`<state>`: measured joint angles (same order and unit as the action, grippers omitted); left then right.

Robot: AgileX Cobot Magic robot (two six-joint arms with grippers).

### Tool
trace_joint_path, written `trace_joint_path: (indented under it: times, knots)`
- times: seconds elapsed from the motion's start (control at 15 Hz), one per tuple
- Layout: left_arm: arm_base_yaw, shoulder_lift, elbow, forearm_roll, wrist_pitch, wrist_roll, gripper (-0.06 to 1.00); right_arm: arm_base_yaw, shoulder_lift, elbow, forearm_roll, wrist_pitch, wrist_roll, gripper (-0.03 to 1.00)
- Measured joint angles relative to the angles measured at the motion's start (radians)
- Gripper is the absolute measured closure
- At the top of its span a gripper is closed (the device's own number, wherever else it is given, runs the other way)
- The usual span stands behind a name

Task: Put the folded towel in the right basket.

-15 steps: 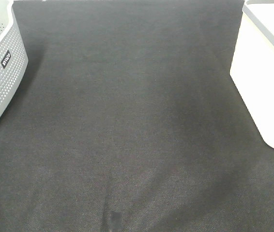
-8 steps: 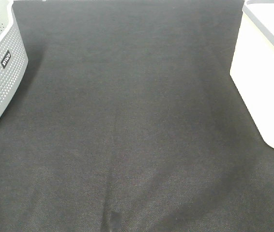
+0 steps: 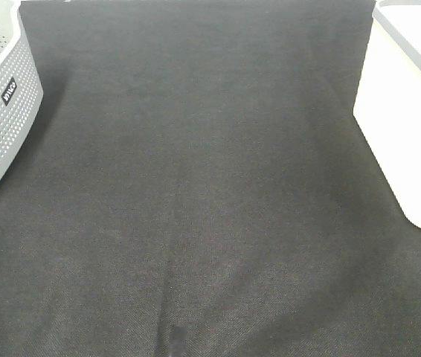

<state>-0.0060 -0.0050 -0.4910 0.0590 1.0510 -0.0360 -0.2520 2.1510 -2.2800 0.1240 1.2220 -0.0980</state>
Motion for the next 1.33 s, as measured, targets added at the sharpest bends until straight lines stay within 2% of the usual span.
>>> trace_joint_path:
  times: [0.13,0.2,0.33,0.4,0.6,0.8,0.93,1.0,1.07,1.33]
  knots:
    - [0.000,0.000,0.000,0.000,0.000,0.000,-0.04,0.047,-0.031,0.009,-0.003,-0.001,0.016,-0.01]
    - [0.000,0.000,0.000,0.000,0.000,0.000,-0.04,0.114,-0.068,0.011,-0.015,-0.002,0.019,-0.01]
    - [0.000,0.000,0.000,0.000,0.000,0.000,-0.04,0.173,-0.106,0.011,-0.034,-0.002,0.020,-0.01]
    - [0.000,0.000,0.000,0.000,0.000,0.000,-0.04,0.230,-0.153,0.012,-0.035,-0.002,0.036,-0.01]
    - [0.000,0.000,0.000,0.000,0.000,0.000,-0.04,0.302,-0.281,0.136,-0.042,-0.003,0.053,-0.01]
    - [0.000,0.000,0.000,0.000,0.000,0.000,-0.04,0.348,-0.477,0.423,-0.063,-0.004,0.055,-0.01]
    - [0.000,0.000,0.000,0.000,0.000,0.000,-0.04,0.355,-0.658,0.673,-0.064,-0.008,0.060,-0.01]
    - [0.000,0.000,0.000,0.000,0.000,0.000,-0.04,0.355,-0.818,0.867,-0.066,-0.058,0.072,-0.01]
    - [0.000,0.000,0.000,0.000,0.000,0.000,-0.04,0.355,-0.933,1.000,-0.067,-0.094,0.072,-0.01]
    - [0.000,0.000,0.000,0.000,0.000,0.000,-0.04,0.355,-1.302,1.398,-0.065,-0.121,0.073,-0.01]
